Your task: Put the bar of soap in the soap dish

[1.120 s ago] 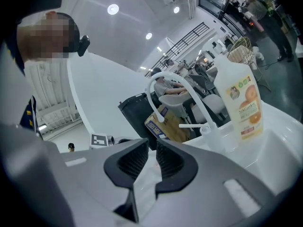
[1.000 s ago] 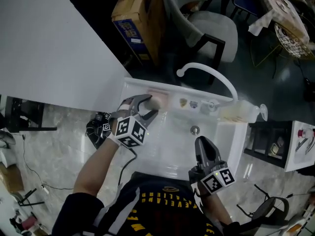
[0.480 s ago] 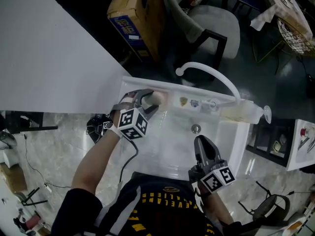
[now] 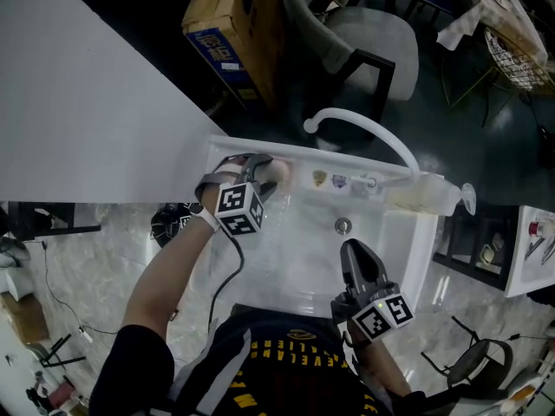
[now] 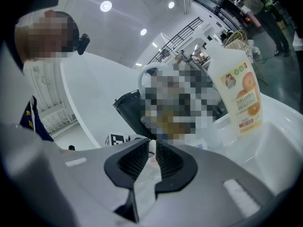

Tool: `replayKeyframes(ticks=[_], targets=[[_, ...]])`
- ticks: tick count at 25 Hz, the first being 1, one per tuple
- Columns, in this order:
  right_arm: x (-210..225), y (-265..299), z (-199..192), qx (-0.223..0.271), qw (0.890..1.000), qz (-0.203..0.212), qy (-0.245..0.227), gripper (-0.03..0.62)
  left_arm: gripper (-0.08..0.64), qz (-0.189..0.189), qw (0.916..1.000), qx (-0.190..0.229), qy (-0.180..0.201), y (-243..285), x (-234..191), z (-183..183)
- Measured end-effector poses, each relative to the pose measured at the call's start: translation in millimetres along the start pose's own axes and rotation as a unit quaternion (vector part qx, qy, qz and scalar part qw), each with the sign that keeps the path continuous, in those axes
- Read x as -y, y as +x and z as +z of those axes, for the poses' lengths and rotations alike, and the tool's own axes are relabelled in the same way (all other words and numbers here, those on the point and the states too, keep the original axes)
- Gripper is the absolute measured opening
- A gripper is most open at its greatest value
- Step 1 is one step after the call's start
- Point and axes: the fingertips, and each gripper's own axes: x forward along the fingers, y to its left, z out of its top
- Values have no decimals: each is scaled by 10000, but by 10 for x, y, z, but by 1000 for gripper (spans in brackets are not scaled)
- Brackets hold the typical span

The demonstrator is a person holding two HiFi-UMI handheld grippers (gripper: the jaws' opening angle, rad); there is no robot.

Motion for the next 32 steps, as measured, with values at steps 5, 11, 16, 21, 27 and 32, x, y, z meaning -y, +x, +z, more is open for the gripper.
replayKeyframes(ticks=[5, 11, 16, 21, 27, 32], targets=[[10, -24, -29, -22, 10000, -36, 47, 46, 258, -139, 9997, -144, 108, 120, 23, -85], [9, -30, -40, -33, 9999, -47, 85, 44, 258, -266, 9987, -317, 307, 235, 39, -158], [20, -41, -58, -48, 9999, -49, 136, 43, 258, -355, 9972, -468, 465, 336, 53, -204], [34, -54, -47, -44, 9999, -74, 141, 43, 258, -442, 9955, -584, 595, 410, 84, -255], [57, -71, -71, -41, 9996, -150, 231, 41, 258, -591, 9931, -715, 717, 479, 106, -294], [26, -76, -141, -110, 9995, -137, 280, 40, 258, -708, 9906, -826, 828, 521, 127, -317]])
